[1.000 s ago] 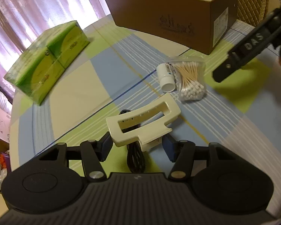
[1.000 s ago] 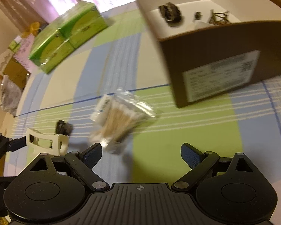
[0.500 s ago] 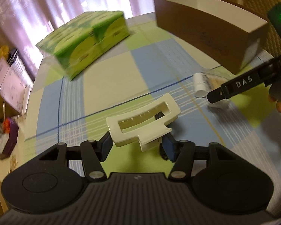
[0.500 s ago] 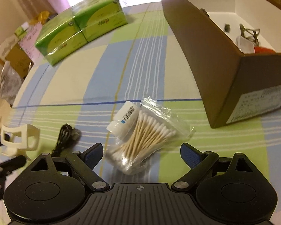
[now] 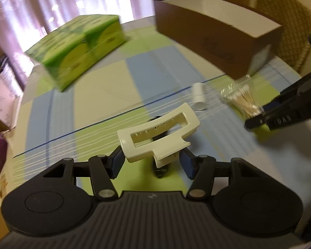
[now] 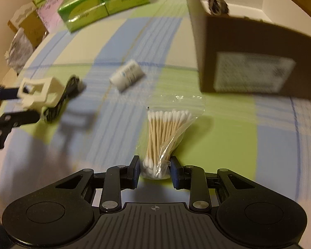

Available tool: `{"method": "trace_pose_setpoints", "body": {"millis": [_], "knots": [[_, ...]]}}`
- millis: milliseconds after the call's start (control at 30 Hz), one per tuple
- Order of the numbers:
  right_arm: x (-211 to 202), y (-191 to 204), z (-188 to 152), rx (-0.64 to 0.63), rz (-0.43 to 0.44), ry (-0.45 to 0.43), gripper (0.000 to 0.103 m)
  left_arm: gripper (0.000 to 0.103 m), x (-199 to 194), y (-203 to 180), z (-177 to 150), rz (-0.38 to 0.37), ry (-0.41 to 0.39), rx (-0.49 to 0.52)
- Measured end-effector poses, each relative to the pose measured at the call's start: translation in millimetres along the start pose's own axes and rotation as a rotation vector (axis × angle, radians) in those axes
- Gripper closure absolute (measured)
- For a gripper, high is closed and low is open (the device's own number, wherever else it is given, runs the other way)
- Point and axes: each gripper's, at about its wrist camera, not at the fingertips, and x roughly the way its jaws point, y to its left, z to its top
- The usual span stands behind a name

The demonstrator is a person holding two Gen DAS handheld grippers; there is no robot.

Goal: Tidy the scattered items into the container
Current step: 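Grasp the cotton swab bag with the right gripper while the left lifts the clip holder, then lift the swab bag and clip holder and carry both toward the shoebox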

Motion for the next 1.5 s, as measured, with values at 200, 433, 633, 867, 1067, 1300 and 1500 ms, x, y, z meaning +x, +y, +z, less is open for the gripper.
{"method": "trace_pose_setpoints", "body": {"millis": [200,433,633,867,1067,1300,1500], "knots": [[-22,-21,-30,0.015,-0.049,0.021,0.032,0.049,10,-28,-2,-0.123,0.034,0.041],[-37,-27,-37,0.048,-0.102,-0.042,0.013,0.049,36,-58,-12,-0.210,0.119,0.040],[-39,-34,-43,0.086,-0.093,-0.042,0.013,0.040,31,-67,-16,-0.227,0.115,0.133],[-41,-41,-46,0.113,-0.101,-0.049,0.013,0.031,20,-73,-11,-0.198,0.052,0.424],[-43,-46,-53,0.130,-0.104,-0.044,0.013,0.034,38,-86,-10,-0.246,0.060,0.575],[-42,-54,-56,0.155,-0.088,-0.038,0.013,0.053,36,-72,-13,-0.260,0.164,0.340],[-42,-48,-49,0.102,-0.074,-0.037,0.013,0.053,28,-67,-11,-0.287,0.194,0.145]]}}
